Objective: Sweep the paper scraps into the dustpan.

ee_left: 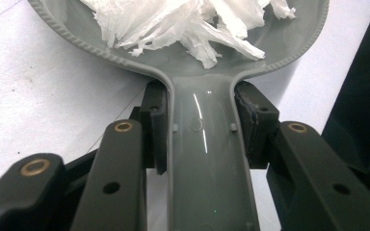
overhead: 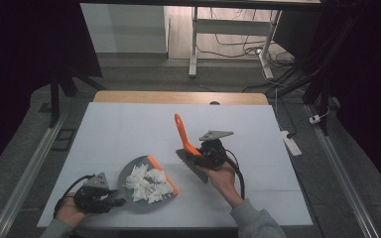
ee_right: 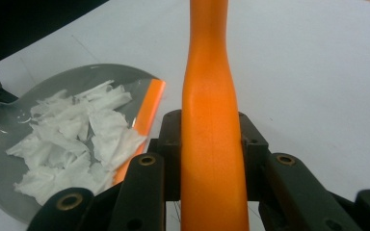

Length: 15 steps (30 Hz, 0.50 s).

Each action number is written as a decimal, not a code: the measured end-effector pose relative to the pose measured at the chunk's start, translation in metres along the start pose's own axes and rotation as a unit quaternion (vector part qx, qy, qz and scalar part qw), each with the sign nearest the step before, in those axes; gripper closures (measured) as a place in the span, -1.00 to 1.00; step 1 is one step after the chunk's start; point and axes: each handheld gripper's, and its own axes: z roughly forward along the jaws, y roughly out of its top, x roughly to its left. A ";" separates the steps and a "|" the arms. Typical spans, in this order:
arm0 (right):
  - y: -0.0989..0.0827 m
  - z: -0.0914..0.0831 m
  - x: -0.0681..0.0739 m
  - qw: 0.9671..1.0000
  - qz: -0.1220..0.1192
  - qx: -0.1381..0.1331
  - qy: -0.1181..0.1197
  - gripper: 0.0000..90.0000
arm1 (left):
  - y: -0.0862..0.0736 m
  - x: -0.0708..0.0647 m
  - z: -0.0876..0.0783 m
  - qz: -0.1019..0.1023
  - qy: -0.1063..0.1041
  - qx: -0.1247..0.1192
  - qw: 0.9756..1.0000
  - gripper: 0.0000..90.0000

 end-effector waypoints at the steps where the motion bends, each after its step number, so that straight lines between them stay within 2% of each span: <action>1: -0.001 -0.002 -0.001 1.000 0.001 -0.001 -0.002 0.57 | 0.000 0.000 0.000 -0.001 0.001 -0.001 1.000 0.36; 15: -0.010 -0.022 -0.012 1.000 0.001 -0.012 -0.013 0.57 | 0.000 0.002 -0.002 -0.010 0.010 -0.013 1.000 0.36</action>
